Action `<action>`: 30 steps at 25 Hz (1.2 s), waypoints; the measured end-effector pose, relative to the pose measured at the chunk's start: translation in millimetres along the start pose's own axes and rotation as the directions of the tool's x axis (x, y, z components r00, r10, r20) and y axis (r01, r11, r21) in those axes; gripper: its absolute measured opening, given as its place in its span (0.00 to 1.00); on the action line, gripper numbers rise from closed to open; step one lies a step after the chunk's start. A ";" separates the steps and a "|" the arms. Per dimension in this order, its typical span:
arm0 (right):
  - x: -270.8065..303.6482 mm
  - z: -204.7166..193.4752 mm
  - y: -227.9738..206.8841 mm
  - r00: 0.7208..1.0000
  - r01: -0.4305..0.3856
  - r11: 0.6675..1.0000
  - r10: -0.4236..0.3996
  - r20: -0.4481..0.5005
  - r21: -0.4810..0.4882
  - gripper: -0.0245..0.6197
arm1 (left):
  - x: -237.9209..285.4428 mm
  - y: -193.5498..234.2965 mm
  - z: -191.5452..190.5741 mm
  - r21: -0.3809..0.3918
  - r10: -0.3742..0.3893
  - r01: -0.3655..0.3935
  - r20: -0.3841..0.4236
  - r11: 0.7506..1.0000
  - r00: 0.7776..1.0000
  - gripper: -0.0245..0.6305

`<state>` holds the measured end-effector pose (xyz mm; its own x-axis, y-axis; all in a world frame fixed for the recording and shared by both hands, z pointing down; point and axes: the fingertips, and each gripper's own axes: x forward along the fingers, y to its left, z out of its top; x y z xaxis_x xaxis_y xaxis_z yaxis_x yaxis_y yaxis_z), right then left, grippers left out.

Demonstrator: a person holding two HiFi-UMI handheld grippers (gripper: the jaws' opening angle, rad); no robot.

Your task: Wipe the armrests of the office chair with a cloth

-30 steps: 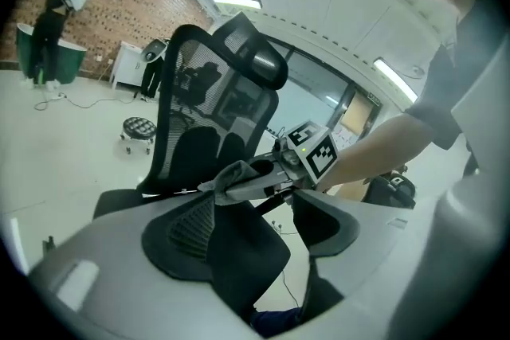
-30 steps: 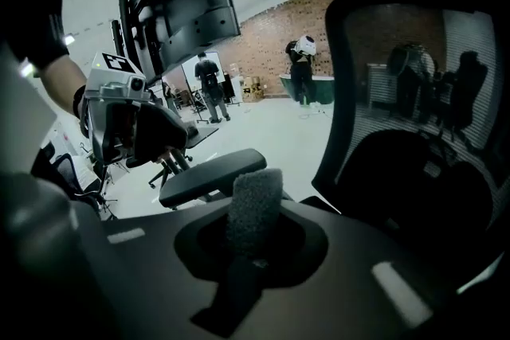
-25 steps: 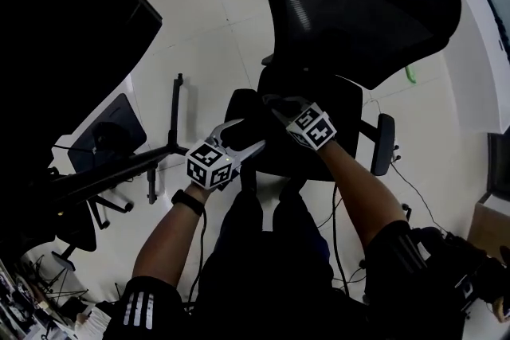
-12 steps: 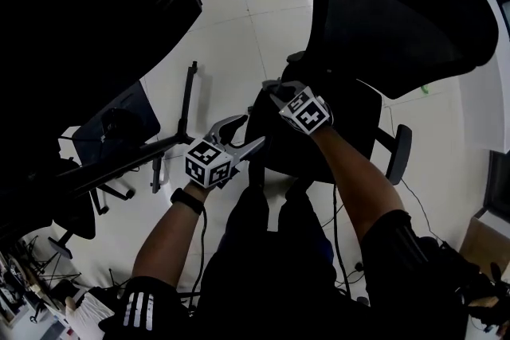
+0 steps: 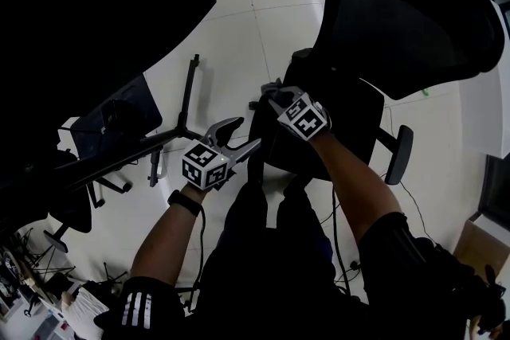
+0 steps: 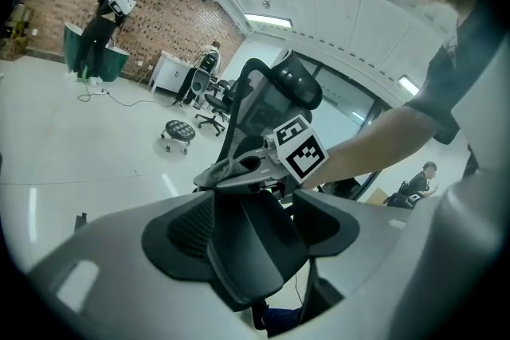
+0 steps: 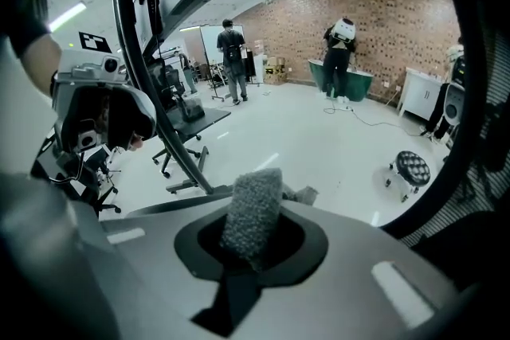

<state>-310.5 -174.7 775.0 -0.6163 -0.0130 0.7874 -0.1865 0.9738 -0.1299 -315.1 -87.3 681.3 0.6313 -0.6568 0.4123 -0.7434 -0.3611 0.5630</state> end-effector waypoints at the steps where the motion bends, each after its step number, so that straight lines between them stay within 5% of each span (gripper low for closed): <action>1: -0.7 -0.4 6.2 1.000 -0.009 1.000 0.009 0.000 -0.003 0.10 | -1.0 -0.8 -0.3 0.000 0.000 0.000 0.001 1.000 1.000 0.54; 12: -5.1 -19.5 92.2 0.991 -0.135 0.983 0.133 -0.028 -0.124 0.10 | -22.2 -16.8 -14.7 -0.010 0.018 -0.018 0.017 1.000 1.000 0.54; 24: -24.3 -59.2 172.7 0.967 -0.252 0.928 0.236 -0.092 -0.274 0.09 | -37.8 -37.7 -29.4 -0.019 0.038 -0.038 0.029 0.999 0.999 0.54; 30: -34.2 -72.0 185.6 0.958 -0.284 0.926 0.267 -0.102 -0.247 0.09 | -35.0 -48.3 -33.0 -0.012 0.041 -0.041 0.021 0.999 0.999 0.54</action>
<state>-269.0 22.9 767.3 -0.5621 0.2704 0.7816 0.1912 0.9619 -0.1953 -294.0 -25.1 663.3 0.5953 -0.6851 0.4199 -0.7659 -0.3256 0.5545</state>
